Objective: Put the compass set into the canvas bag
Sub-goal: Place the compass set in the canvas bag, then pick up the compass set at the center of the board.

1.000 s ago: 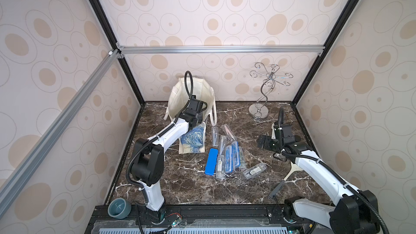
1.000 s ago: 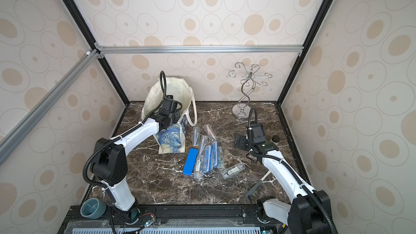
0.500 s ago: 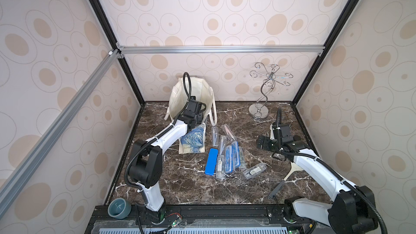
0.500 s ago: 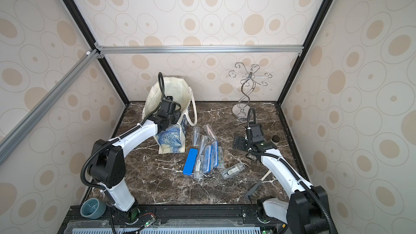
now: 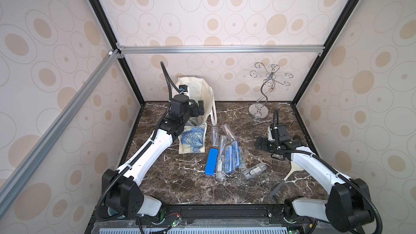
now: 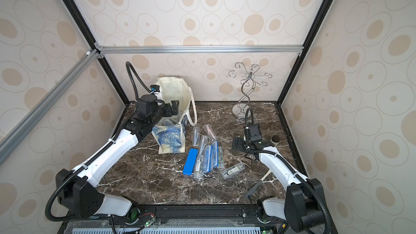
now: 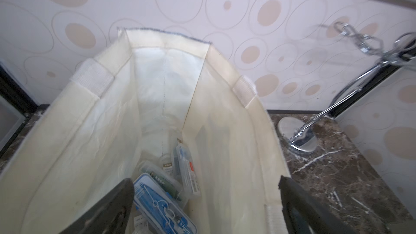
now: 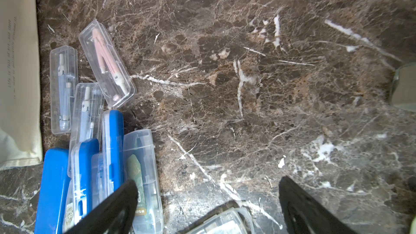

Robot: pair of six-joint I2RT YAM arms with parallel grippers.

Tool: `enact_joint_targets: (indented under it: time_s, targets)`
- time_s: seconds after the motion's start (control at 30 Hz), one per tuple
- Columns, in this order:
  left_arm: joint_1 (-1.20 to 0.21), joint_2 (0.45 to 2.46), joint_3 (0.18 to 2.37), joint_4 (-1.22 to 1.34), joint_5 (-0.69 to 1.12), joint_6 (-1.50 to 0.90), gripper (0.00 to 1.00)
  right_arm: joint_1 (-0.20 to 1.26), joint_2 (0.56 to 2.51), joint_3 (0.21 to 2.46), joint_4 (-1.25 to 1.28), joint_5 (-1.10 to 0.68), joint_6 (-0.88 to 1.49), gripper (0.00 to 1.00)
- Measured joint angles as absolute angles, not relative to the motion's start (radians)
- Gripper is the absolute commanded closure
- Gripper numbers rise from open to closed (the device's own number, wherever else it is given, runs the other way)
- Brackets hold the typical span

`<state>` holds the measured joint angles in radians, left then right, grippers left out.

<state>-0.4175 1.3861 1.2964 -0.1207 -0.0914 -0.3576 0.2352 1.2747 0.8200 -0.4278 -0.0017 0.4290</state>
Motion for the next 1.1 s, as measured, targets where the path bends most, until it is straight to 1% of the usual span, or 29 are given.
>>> enact_joint_targets:
  time_s: [0.2,0.4,0.6,0.77,0.93,1.1]
  targets:
    - [-0.482,1.286,1.255,-0.060,0.008,-0.353,0.00,0.235,1.315,0.822,-0.452,-0.004,0.429,0.00]
    - [-0.646,1.302,1.255,-0.035,0.028,-0.339,0.00,0.235,1.326,0.830,-0.500,0.002,0.431,0.00]
    - [-0.786,1.417,1.267,-0.022,0.015,-0.327,0.00,0.235,1.309,0.830,-0.574,0.018,0.448,0.00]
    - [-0.878,1.567,1.302,-0.042,-0.037,-0.316,0.00,0.236,1.217,0.789,-0.612,0.004,0.468,0.00]
    - [-0.918,1.657,1.299,-0.045,-0.051,-0.333,0.00,0.258,1.145,0.736,-0.669,-0.005,0.499,0.00]
    - [-0.919,1.666,1.261,-0.028,-0.063,-0.360,0.00,0.325,1.128,0.678,-0.688,-0.017,0.550,0.00]
